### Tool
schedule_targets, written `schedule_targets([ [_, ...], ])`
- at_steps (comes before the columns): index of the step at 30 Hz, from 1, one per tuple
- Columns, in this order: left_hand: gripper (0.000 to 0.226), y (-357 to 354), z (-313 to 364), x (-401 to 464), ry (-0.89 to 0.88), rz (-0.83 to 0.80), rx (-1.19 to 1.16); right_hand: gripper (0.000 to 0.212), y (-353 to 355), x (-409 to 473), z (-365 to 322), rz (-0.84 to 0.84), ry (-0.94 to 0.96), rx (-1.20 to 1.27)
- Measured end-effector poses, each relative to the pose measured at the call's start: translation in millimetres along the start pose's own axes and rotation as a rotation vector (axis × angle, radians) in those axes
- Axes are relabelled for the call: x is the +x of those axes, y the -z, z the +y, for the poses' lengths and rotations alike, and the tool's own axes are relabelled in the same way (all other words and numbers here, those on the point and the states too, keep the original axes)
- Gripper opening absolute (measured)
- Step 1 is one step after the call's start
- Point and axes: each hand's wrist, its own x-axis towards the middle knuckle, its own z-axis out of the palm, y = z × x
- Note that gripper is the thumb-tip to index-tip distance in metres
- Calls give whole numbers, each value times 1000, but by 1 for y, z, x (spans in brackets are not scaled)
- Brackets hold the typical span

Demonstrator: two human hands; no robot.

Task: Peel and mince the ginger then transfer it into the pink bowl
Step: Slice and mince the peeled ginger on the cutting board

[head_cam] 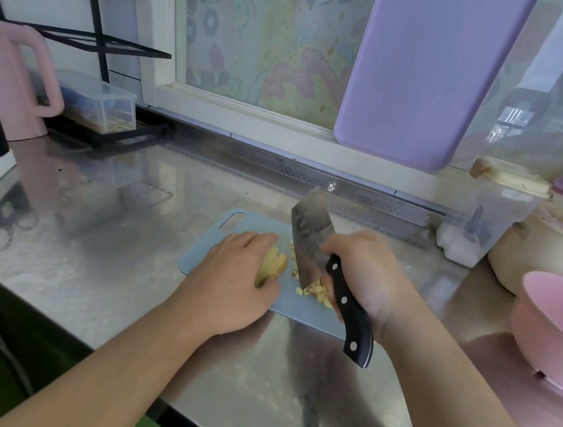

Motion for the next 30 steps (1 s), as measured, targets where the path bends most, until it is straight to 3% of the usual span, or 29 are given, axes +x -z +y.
schedule_targets([
  [5, 66, -1, -5, -1, 59, 60, -95, 28, 0, 5, 6, -27, 74, -185],
  [10, 39, -2, -9, 2, 33, 114, -63, 28, -2, 8, 9, -23, 101, -238],
  [22, 47, -2, -17, 2, 60, 101, -194, 21, -11, 15, 17, -7, 155, -367],
  [30, 37, -2, -17, 4, 8, 53, -118, 25, -13, 11, 15, -24, 176, -362],
])
